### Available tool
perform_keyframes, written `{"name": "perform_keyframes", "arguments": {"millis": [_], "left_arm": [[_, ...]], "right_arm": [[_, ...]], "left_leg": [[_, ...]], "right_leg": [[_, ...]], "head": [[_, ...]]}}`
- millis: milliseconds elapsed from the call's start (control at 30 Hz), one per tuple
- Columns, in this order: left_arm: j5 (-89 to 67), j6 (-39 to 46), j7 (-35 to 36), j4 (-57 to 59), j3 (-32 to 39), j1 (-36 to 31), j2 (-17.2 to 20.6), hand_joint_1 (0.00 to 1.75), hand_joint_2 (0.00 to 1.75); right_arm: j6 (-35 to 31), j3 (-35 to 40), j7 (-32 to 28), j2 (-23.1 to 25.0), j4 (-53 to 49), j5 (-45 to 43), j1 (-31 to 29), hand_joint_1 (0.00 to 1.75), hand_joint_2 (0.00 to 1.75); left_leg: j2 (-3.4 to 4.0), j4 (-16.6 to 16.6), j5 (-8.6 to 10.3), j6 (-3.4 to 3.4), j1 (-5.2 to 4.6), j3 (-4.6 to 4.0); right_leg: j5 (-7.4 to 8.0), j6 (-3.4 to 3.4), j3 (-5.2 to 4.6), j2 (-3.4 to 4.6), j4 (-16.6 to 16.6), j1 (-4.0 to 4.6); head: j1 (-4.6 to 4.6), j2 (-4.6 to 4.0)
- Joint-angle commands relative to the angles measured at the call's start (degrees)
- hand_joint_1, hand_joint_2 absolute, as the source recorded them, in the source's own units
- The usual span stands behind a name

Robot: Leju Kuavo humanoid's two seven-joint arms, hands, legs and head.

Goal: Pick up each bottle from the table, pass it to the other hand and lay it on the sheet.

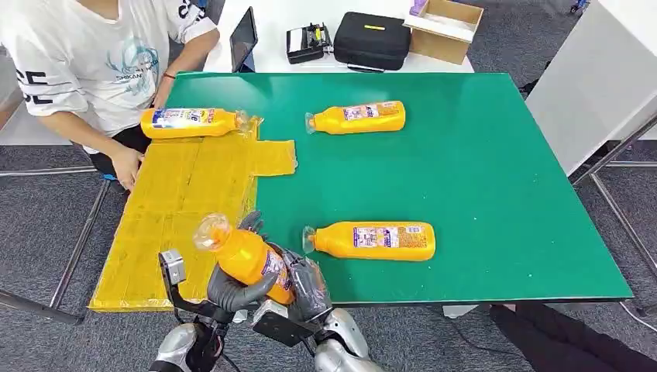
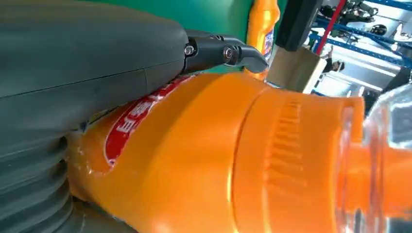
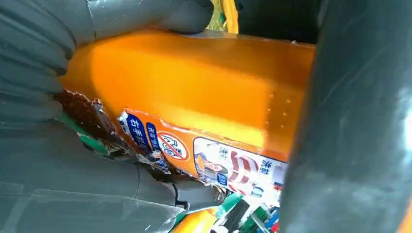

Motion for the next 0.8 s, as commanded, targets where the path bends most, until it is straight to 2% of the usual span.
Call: {"name": "perform_keyframes", "arguments": {"millis": [33, 67, 100, 133, 167, 200, 267, 533, 600, 667, 700, 733, 767, 800], "left_arm": [[0.2, -1.1, -0.2, 3.7, -2.1, -2.7, 0.2, 0.0, 1.75], [0.4, -1.3, -0.3, 3.7, -2.0, -2.7, 0.2, 0.0, 1.75], [0.9, -1.3, -0.4, 3.5, -1.5, -2.5, -0.1, 0.09, 1.75], [1.6, -1.9, -0.1, 3.2, -1.4, -2.3, -0.3, 1.75, 1.75], [1.9, -2.0, -0.1, 2.8, -1.2, -2.1, -0.4, 1.75, 1.75], [2.6, -2.5, 0.0, 2.3, -1.1, -1.8, -0.5, 1.75, 1.75], [3.2, -2.8, 0.0, 1.1, -1.0, -1.3, -0.6, 1.75, 1.75], [5.7, -3.4, 0.5, -2.4, -0.6, -0.4, -0.9, 1.75, 1.75], [6.0, -3.0, 0.8, -3.0, -0.3, -0.3, -0.9, 1.75, 1.75], [6.0, -3.0, 1.0, -3.4, -0.3, -0.6, -0.5, 1.75, 1.75], [6.0, -2.9, 1.0, -3.4, -0.1, -0.9, -0.3, 1.75, 1.75], [6.0, -2.8, 1.0, -3.6, 0.0, -1.1, -0.2, 1.75, 1.75], [5.6, -2.4, 1.0, -4.0, 0.2, -1.4, 0.0, 1.75, 1.75], [5.6, -2.3, 1.1, -4.6, 0.4, -1.4, 0.1, 1.75, 1.75]], "right_arm": [[1.4, 4.4, 0.3, 0.6, 7.3, 0.9, -1.4, 1.75, 1.75], [1.3, 4.5, 0.3, 0.6, 7.5, 1.0, -1.4, 1.75, 1.75], [1.2, 4.6, 0.4, 0.8, 7.9, 1.0, -1.5, 1.75, 1.75], [1.1, 4.8, 0.4, 0.9, 8.3, 1.0, -1.7, 1.75, 1.75], [1.1, 4.9, 0.4, 1.0, 8.4, 0.9, -1.7, 1.75, 1.75], [1.0, 4.9, 0.4, 1.0, 8.4, 0.7, -1.8, 1.75, 1.75], [0.7, 4.6, 0.4, 0.9, 7.8, 0.4, -1.8, 1.75, 1.75], [0.3, 3.5, 1.2, 0.2, 5.0, 0.1, -2.5, 1.71, 1.75], [-0.1, 3.2, 1.6, 0.1, 4.5, 0.2, -2.5, 1.66, 1.75], [-0.5, 3.1, 1.7, 0.0, 4.1, 0.5, -3.0, 1.47, 1.75], [-1.2, 2.9, 1.8, 0.0, 3.9, 0.7, -3.2, 1.26, 1.75], [-1.7, 2.6, 1.9, 0.0, 3.5, 0.6, -3.4, 0.1, 1.75], [-2.7, 2.2, 2.0, -0.1, 2.8, 0.6, -3.7, 0.0, 1.75], [-3.9, 1.7, 2.1, -0.1, 1.8, 0.7, -3.9, 0.0, 1.75]], "left_leg": [[0.03, 0.0, -0.11, 0.02, 0.03, 0.3], [0.03, 0.0, -0.09, 0.02, 0.02, 0.29], [0.05, 0.0, -0.15, 0.02, 0.03, 0.41], [0.02, 0.0, -0.09, 0.01, 0.03, 0.29], [0.04, 0.0, -0.15, 0.02, 0.05, 0.42], [0.02, 0.0, -0.05, 0.02, 0.0, 0.19], [0.09, 0.0, -0.19, 0.02, 0.06, 0.46], [0.05, 0.0, -0.06, 0.02, 0.01, 0.15], [0.08, 0.1, -0.23, 0.05, 0.06, 0.46], [0.09, 0.0, -0.13, 0.03, 0.04, 0.27], [0.06, 0.0, -0.08, 0.03, 0.03, 0.19], [0.07, 0.0, -0.04, 0.02, 0.0, 0.12], [0.07, 0.0, -0.12, 0.03, 0.04, 0.25], [0.07, 0.0, -0.05, 0.02, 0.02, 0.13]], "right_leg": [[-0.1, -0.18, 0.35, -0.06, -0.1, 0.08], [-0.09, -0.15, 0.31, -0.05, -0.1, 0.05], [-0.14, -0.2, 0.44, -0.05, -0.1, 0.08], [-0.09, -0.15, 0.33, -0.06, -0.1, 0.07], [-0.13, -0.21, 0.47, -0.06, -0.1, 0.1], [-0.06, -0.11, 0.2, -0.04, 0.0, 0.03], [-0.16, -0.23, 0.5, -0.04, -0.1, 0.12], [-0.07, -0.11, 0.15, -0.07, 0.0, 0.04], [-0.22, -0.25, 0.51, -0.11, 0.0, 0.13], [-0.12, -0.17, 0.3, -0.06, 0.0, 0.08], [-0.08, -0.13, 0.21, -0.07, 0.0, 0.06], [-0.04, -0.1, 0.11, -0.05, 0.0, 0.03], [-0.12, -0.18, 0.28, -0.08, 0.0, 0.08], [-0.05, -0.13, 0.14, -0.06, 0.0, 0.05]], "head": [[-0.02, 0.0], [0.0, 0.0], [-0.02, 0.0], [0.0, 0.0], [-0.02, 0.0], [-0.02, 0.0], [-0.02, 0.0], [0.0, 0.0], [0.0, 0.0], [0.0, 0.0], [0.0, 0.0], [0.0, 0.0], [-0.02, 0.0], [0.0, 0.0]]}}
